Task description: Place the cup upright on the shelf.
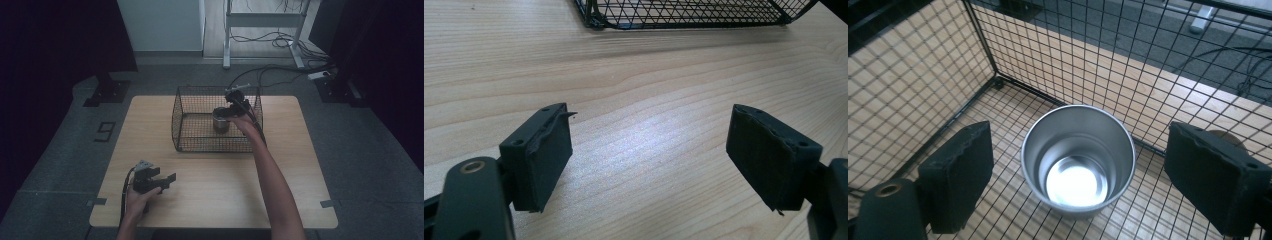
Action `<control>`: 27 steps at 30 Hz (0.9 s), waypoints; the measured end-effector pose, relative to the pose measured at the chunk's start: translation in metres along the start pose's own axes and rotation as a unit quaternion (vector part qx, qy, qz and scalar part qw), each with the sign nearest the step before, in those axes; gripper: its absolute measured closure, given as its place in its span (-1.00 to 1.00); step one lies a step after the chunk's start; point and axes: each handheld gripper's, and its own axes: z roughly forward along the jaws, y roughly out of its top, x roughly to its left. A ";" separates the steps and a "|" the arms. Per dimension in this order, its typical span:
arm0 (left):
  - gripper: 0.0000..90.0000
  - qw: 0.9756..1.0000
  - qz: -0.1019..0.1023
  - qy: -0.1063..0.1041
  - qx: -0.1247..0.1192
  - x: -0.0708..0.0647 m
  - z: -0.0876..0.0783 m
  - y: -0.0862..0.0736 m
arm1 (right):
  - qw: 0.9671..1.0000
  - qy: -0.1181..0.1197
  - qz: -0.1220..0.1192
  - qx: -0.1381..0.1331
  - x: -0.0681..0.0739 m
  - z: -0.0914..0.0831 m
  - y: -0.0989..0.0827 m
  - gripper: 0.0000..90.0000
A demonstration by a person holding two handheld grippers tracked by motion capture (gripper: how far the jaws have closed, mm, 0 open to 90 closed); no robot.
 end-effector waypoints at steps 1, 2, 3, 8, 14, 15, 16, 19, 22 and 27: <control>-0.59 1.000 0.000 -0.001 -0.001 -0.001 0.000 0.000 | 1.000 0.005 0.001 -0.006 0.001 -0.007 -0.002 -0.71; -0.59 1.000 0.001 -0.001 -0.001 -0.001 0.000 0.000 | 1.000 0.005 0.001 -0.006 0.001 -0.007 -0.002 -0.71; -0.59 1.000 0.003 -0.001 0.000 -0.002 0.000 0.000 | 1.000 0.007 0.002 -0.011 0.001 -0.011 -0.003 -0.71; -0.59 1.000 0.005 0.001 0.002 -0.002 0.001 0.000 | 0.999 0.022 0.004 -0.029 0.005 -0.029 -0.005 -0.69; -0.59 1.000 0.003 0.007 -0.001 0.000 -0.002 0.000 | 0.999 0.028 0.002 -0.043 0.007 -0.049 -0.016 -0.65; -0.59 1.000 0.002 0.008 -0.002 0.000 -0.002 0.000 | 0.999 0.029 0.000 -0.046 0.008 -0.053 -0.019 -0.64; -0.59 1.000 0.002 0.008 -0.003 0.000 -0.002 0.000 | 0.998 0.031 -0.001 -0.050 0.008 -0.057 -0.021 -0.64; -0.59 1.000 0.003 0.008 -0.004 -0.001 -0.003 0.001 | 0.998 0.034 -0.005 -0.060 0.010 -0.069 -0.029 -0.61; -0.59 1.000 0.004 0.008 -0.004 -0.001 -0.004 0.001 | 0.997 0.038 -0.008 -0.068 0.011 -0.081 -0.037 -0.59; -0.59 1.000 0.005 0.008 0.000 -0.001 -0.002 0.000 | 0.996 0.042 -0.015 -0.082 0.012 -0.102 -0.054 -0.56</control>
